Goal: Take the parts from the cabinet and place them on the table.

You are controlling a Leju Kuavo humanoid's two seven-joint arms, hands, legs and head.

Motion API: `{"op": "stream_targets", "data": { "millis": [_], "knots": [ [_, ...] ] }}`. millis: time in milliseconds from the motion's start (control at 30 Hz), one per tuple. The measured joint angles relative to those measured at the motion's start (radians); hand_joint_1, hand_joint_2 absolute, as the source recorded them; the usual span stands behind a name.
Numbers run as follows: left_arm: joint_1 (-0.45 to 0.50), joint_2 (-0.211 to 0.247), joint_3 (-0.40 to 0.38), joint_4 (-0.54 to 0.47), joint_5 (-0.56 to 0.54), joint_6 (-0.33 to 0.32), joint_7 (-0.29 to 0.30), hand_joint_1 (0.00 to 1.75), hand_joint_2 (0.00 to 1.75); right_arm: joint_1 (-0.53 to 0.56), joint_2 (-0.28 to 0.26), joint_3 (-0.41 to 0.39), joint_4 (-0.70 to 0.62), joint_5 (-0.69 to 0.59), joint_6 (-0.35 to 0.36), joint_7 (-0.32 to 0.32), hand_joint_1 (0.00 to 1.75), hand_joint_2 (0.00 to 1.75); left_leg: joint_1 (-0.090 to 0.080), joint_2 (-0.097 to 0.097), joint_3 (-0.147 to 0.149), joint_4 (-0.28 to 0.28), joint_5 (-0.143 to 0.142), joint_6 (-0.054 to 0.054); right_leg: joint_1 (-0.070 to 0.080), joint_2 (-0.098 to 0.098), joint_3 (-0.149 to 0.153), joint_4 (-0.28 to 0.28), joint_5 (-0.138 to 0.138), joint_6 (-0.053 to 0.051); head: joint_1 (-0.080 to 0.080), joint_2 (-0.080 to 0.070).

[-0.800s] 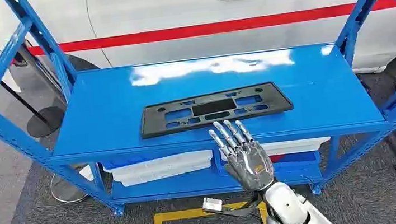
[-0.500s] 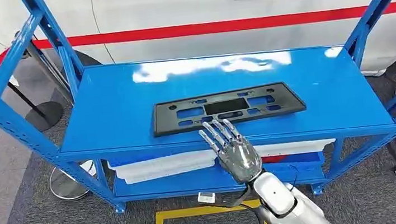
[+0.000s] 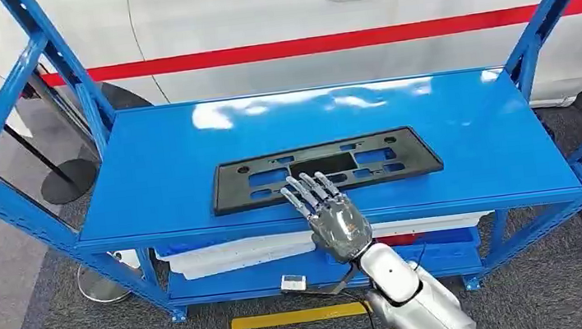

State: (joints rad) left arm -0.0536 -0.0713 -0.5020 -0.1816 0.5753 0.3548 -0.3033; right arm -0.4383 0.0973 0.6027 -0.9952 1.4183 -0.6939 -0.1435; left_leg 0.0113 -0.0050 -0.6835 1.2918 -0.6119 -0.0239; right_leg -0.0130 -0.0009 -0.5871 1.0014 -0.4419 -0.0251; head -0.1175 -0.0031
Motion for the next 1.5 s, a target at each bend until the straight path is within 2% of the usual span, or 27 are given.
{"op": "stream_targets", "data": {
  "millis": [33,67,167,200,233,367,400,500,533,567,600,667,700,733,833,867,900,1000,1033,1067,1100,1167,1200,1233,1333,1400,1500],
  "knots": [
    [0.001,0.0,0.0,0.0,0.0,-0.001,0.0,0.0,0.0,-0.002,0.002,-0.007,0.008,-0.023,0.0,-0.023,0.0,1.75,0.003,0.0,-0.025,0.031,0.006,-0.004,0.0,0.0,0.003,0.0,-0.003,0.001,0.0,0.0],
    [0.003,0.001,0.0,0.002,0.0,-0.002,-0.001,0.0,0.0,-0.005,0.005,-0.014,0.017,-0.045,0.0,-0.041,0.0,1.75,0.008,0.001,-0.024,0.009,0.041,-0.009,-0.002,0.002,0.01,0.001,-0.007,0.003,0.0,0.0],
    [0.005,0.006,0.0,0.002,0.001,-0.002,-0.002,0.0,0.0,-0.023,0.016,-0.036,0.038,-0.1,0.0,-0.096,0.0,1.75,0.02,0.003,0.069,-0.232,0.192,-0.018,-0.009,0.007,0.027,0.012,-0.028,0.02,0.0,0.0],
    [0.006,0.005,0.0,0.003,0.001,-0.002,-0.001,0.0,0.0,-0.031,0.018,-0.042,0.045,-0.113,0.0,-0.105,0.0,1.75,0.014,0.002,0.077,-0.244,0.173,-0.017,-0.003,0.008,0.024,0.017,-0.033,0.028,0.0,0.0],
    [0.004,0.005,0.0,0.003,0.001,-0.001,-0.001,0.0,0.0,-0.038,0.021,-0.048,0.05,-0.119,-0.001,-0.114,0.0,1.75,0.011,-0.001,0.083,-0.26,0.17,0.0,-0.002,0.008,0.018,0.022,-0.034,0.032,0.0,0.0],
    [0.004,0.005,0.0,0.003,0.003,0.005,0.006,0.0,0.0,-0.059,0.029,-0.069,0.066,-0.138,-0.002,-0.148,0.0,1.75,0.013,-0.001,0.083,-0.264,0.173,0.033,-0.007,0.007,0.019,0.023,-0.043,0.052,0.0,0.0],
    [0.003,0.005,0.0,0.003,0.004,0.006,0.006,0.0,0.0,-0.069,0.031,-0.074,0.071,-0.144,-0.003,-0.154,0.0,1.75,0.012,-0.001,0.084,-0.264,0.171,0.039,-0.008,0.003,0.003,0.062,-0.065,0.054,0.0,0.0],
    [0.001,0.005,0.0,0.003,0.008,0.011,0.006,0.0,0.0,-0.08,0.033,-0.079,0.09,-0.148,-0.003,-0.164,0.0,1.75,0.007,-0.001,0.084,-0.264,0.168,0.05,-0.008,0.003,-0.115,0.29,-0.161,0.058,0.0,0.0],
    [0.002,0.005,0.0,0.003,0.01,0.012,0.006,0.0,0.0,-0.08,0.033,-0.079,0.099,-0.151,-0.003,-0.169,0.0,1.75,0.005,-0.001,0.085,-0.264,0.167,0.051,-0.007,0.003,-0.145,0.336,-0.164,0.057,0.0,0.0],
    [0.003,0.005,0.0,0.003,0.011,0.014,0.007,0.0,0.0,-0.08,0.034,-0.079,0.106,-0.153,-0.003,-0.172,0.0,1.75,0.004,-0.002,0.086,-0.264,0.166,0.052,-0.007,0.003,-0.149,0.33,-0.144,0.054,0.0,0.0],
    [0.003,0.005,0.0,0.003,0.012,0.014,0.007,0.0,0.0,-0.083,0.037,-0.079,0.112,-0.155,-0.003,-0.174,0.0,1.75,0.002,-0.003,0.089,-0.264,0.164,0.052,-0.006,0.003,-0.13,0.275,-0.1,0.049,0.0,0.0],
    [0.002,0.004,0.0,0.003,0.016,0.017,0.006,0.0,0.0,-0.093,0.043,-0.079,0.121,-0.156,-0.003,-0.177,0.0,1.75,-0.002,-0.004,0.097,-0.264,0.16,0.05,0.001,0.003,-0.051,0.098,-0.005,0.031,0.0,0.0],
    [0.002,0.0,0.0,0.003,0.018,0.018,0.006,0.0,0.0,-0.101,0.046,-0.079,0.126,-0.156,-0.003,-0.178,0.0,1.75,-0.002,-0.003,0.097,-0.264,0.158,0.047,0.008,0.003,-0.028,0.042,0.0,0.02,0.0,0.0],
    [0.001,0.0,0.001,0.003,0.019,0.02,0.006,0.0,0.0,-0.108,0.05,-0.079,0.131,-0.156,-0.003,-0.178,0.0,1.75,-0.008,-0.004,0.095,-0.261,0.156,0.042,0.01,0.001,-0.021,0.026,-0.004,0.021,0.0,0.0],
    [0.003,-0.002,0.001,0.003,0.019,0.022,0.006,0.0,0.0,-0.118,0.055,-0.079,0.145,-0.154,-0.003,-0.175,0.0,1.75,0.0,-0.002,0.099,-0.27,0.156,0.023,0.016,0.004,-0.021,0.024,-0.005,0.013,0.0,0.0],
    [0.003,-0.001,0.001,0.003,0.019,0.023,0.005,0.0,0.0,-0.121,0.059,-0.079,0.149,-0.148,-0.004,-0.17,0.0,1.75,-0.002,-0.001,0.097,-0.265,0.15,0.018,0.001,0.003,-0.011,0.008,0.003,0.009,0.0,0.0],
    [0.003,0.0,0.001,0.003,0.019,0.024,0.005,0.0,0.0,-0.125,0.062,-0.079,0.152,-0.144,-0.004,-0.165,0.0,1.75,0.0,-0.001,0.094,-0.246,0.136,0.013,0.003,0.002,-0.006,0.002,0.004,0.008,0.0,0.0],
    [0.004,0.0,0.001,0.003,0.017,0.03,0.008,0.0,0.0,-0.13,0.071,-0.079,0.159,-0.126,-0.004,-0.141,0.0,1.75,0.003,0.0,-0.011,-0.03,0.032,-0.003,0.003,-0.001,-0.001,0.003,-0.001,-0.003,0.0,0.0],
    [0.005,0.0,0.001,0.003,0.017,0.03,0.008,0.0,0.0,-0.127,0.073,-0.079,0.161,-0.114,-0.004,-0.126,0.0,1.75,0.004,0.0,-0.038,0.02,0.023,-0.007,0.003,-0.001,-0.001,0.004,-0.002,-0.002,0.0,0.0],
    [0.006,0.0,0.001,0.003,0.016,0.031,0.008,0.0,0.0,-0.122,0.074,-0.078,0.162,-0.094,-0.004,-0.102,0.0,1.75,0.006,0.0,-0.045,0.024,0.037,-0.01,0.003,0.0,0.001,0.004,-0.004,-0.002,0.0,0.0],
    [0.007,0.001,0.001,0.003,0.015,0.033,0.011,0.0,0.0,-0.116,0.075,-0.076,0.161,-0.076,-0.004,-0.08,0.0,1.75,0.007,0.0,-0.027,-0.018,0.073,-0.011,0.003,0.001,0.005,0.005,-0.007,-0.001,0.0,0.0],
    [0.008,0.005,0.001,0.003,0.013,0.032,0.01,0.0,0.0,-0.106,0.079,-0.072,0.16,-0.036,-0.003,-0.034,0.0,1.75,0.01,0.001,0.051,-0.187,0.168,-0.009,0.001,0.003,0.015,0.01,-0.016,0.007,0.0,0.0],
    [0.008,0.005,0.0,0.003,0.011,0.03,0.01,0.0,0.0,-0.104,0.08,-0.068,0.16,-0.017,0.0,-0.012,0.0,1.75,0.01,0.002,0.078,-0.252,0.179,-0.004,0.001,0.003,0.015,0.014,-0.022,0.012,0.0,0.0],
    [0.008,0.005,0.0,0.004,0.01,0.027,0.01,0.0,0.0,-0.104,0.082,-0.063,0.16,0.009,0.014,0.017,0.0,1.75,0.003,0.001,0.089,-0.269,0.171,0.003,0.009,0.005,0.009,0.023,-0.025,0.018,0.0,0.0],
    [0.006,0.005,-0.003,0.004,0.0,0.019,0.011,0.0,0.0,-0.103,0.082,-0.054,0.16,0.086,0.06,0.089,0.0,1.75,0.0,-0.002,0.083,-0.262,0.17,0.022,0.008,0.005,0.011,0.016,-0.022,0.032,0.0,0.0],
    [0.007,0.005,-0.006,0.004,-0.009,0.013,0.012,0.0,0.0,-0.118,0.083,-0.051,0.166,0.128,0.091,0.147,0.0,1.75,0.008,0.0,0.089,-0.275,0.176,0.039,0.002,0.004,0.004,0.038,-0.042,0.043,0.0,0.0],
    [0.004,0.009,-0.015,0.004,-0.016,0.002,0.007,0.0,0.0,-0.146,0.082,-0.04,0.209,0.129,0.119,0.239,0.0,1.75,0.007,0.001,0.088,-0.275,0.175,0.049,0.0,0.004,-0.097,0.247,-0.147,0.052,0.0,0.0]
  ]
}}
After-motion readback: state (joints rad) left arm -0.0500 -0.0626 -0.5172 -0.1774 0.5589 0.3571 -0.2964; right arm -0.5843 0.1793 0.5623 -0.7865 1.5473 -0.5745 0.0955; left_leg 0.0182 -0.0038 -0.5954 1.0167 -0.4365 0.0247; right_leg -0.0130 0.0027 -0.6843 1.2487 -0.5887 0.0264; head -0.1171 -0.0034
